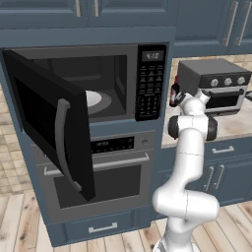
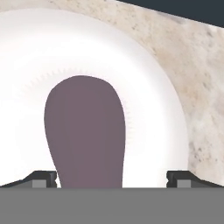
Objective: Pick the eggplant from the counter and place it in the microwave. Then turn on the microwave.
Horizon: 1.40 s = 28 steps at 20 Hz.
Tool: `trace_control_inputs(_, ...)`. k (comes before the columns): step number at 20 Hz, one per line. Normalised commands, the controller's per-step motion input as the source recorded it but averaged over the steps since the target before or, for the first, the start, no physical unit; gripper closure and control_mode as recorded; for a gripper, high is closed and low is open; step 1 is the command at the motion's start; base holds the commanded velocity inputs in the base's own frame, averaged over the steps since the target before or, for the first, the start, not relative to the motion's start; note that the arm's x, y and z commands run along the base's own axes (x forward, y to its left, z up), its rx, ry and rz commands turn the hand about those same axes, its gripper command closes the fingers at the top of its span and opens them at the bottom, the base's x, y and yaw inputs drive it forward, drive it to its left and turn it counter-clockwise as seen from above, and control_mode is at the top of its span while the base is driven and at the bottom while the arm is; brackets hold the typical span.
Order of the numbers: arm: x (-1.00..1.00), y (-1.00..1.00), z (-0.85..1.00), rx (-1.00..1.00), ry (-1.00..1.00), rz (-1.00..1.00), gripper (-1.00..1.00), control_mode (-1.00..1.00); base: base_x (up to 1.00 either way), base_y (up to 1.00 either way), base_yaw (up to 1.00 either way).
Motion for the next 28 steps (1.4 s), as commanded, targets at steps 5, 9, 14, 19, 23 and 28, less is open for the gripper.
trace_control_inputs(5,0.04,0.0,-0.1,0.0,0.03,0.0,-1.0,-1.0,0.0,0.0,0.0)
trace_control_inputs(9,0.05,0.0,-0.09,0.0,0.03,0.0,-1.0,-1.0,0.0,0.0,0.0)
trace_control_inputs(14,0.06,0.0,-0.08,0.0,0.03,0.0,-1.0,-1.0,0.0,0.0,0.0)
trace_control_inputs(19,0.05,0.0,-0.11,0.0,0.01,0.0,1.0,-1.0,0.0,0.0,0.0)
trace_control_inputs(23,0.04,0.0,-0.16,0.0,0.02,0.0,1.0,-1.0,0.0,0.0,0.0)
trace_control_inputs(28,0.0,0.0,-0.1,0.0,0.02,0.01,1.0,-1.0,0.0,0.0,0.0)
